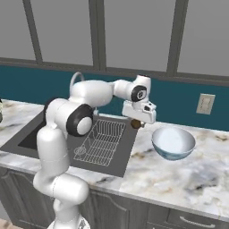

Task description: Pick the cucumbers from the cabinet and place them in one bowl. Pick the kiwi from the sink and place it in the other bowl.

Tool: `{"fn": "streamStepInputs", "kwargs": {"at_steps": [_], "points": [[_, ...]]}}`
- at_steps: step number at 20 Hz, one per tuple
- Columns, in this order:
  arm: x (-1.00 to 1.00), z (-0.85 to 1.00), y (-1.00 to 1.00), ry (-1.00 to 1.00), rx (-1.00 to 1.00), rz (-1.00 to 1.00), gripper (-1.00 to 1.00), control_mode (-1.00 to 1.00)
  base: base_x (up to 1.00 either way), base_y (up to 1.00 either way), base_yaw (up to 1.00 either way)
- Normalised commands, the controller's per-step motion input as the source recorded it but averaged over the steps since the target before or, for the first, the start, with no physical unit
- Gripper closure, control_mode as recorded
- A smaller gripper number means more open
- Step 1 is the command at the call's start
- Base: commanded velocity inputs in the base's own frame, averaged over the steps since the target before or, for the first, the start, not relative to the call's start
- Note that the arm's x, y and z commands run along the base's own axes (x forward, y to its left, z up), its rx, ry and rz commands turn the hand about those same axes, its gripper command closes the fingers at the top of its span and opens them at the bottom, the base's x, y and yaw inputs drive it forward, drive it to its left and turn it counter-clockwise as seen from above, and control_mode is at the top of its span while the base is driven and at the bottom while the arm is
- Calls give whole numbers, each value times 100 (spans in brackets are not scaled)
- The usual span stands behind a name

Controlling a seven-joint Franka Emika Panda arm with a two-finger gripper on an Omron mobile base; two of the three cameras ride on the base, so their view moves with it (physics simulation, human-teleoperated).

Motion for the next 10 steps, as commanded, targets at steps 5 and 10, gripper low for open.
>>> {"fn": "streamStepInputs", "kwargs": {"at_steps": [5, 10], "points": [[-53, 67, -41, -4, 0, -13, 100, -100, 0, 0, 0], [-51, 50, -42, -1, 0, -15, 100, -100, 0, 0, 0]]}}
